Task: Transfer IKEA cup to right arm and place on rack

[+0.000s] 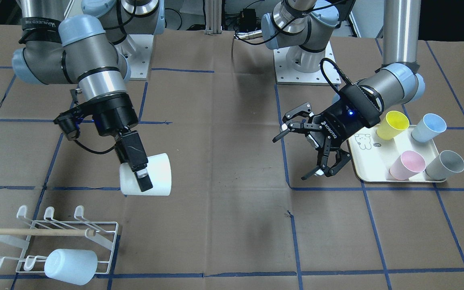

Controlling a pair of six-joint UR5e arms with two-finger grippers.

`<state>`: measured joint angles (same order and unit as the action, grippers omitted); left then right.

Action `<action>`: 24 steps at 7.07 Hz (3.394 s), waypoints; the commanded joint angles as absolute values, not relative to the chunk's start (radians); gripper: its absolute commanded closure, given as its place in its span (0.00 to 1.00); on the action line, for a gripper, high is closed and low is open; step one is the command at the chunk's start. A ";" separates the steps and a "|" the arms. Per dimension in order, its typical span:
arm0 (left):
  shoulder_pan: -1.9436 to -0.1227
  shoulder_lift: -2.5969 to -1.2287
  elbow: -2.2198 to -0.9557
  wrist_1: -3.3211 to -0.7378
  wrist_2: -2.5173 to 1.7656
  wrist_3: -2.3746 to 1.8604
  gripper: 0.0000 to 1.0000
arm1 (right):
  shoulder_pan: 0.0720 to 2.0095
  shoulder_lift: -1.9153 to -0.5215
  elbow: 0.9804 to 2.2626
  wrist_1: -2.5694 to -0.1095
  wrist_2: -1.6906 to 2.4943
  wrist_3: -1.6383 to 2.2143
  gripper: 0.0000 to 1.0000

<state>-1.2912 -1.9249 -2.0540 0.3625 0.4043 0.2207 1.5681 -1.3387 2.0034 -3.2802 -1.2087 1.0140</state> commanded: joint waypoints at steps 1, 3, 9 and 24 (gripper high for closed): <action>-1.342 -1.910 -1.991 0.197 0.710 0.218 0.02 | 1.439 -1.338 2.005 -3.281 -1.215 0.492 0.91; -1.441 -1.890 -1.857 -0.141 1.055 0.218 0.02 | 1.341 -1.338 1.993 -3.284 -1.218 0.128 0.92; -1.582 -1.777 -1.527 -1.345 1.521 0.072 0.00 | 1.184 -1.123 1.765 -3.280 -1.219 -0.293 0.92; -1.586 -1.586 -1.603 -1.483 1.562 0.072 0.00 | 1.224 -0.976 1.764 -3.366 -1.216 -0.282 0.91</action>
<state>-1.5861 -1.5861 -1.6035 -1.4941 1.5573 0.0716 1.2252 -0.9757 1.7565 -3.3684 -1.2173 -0.2802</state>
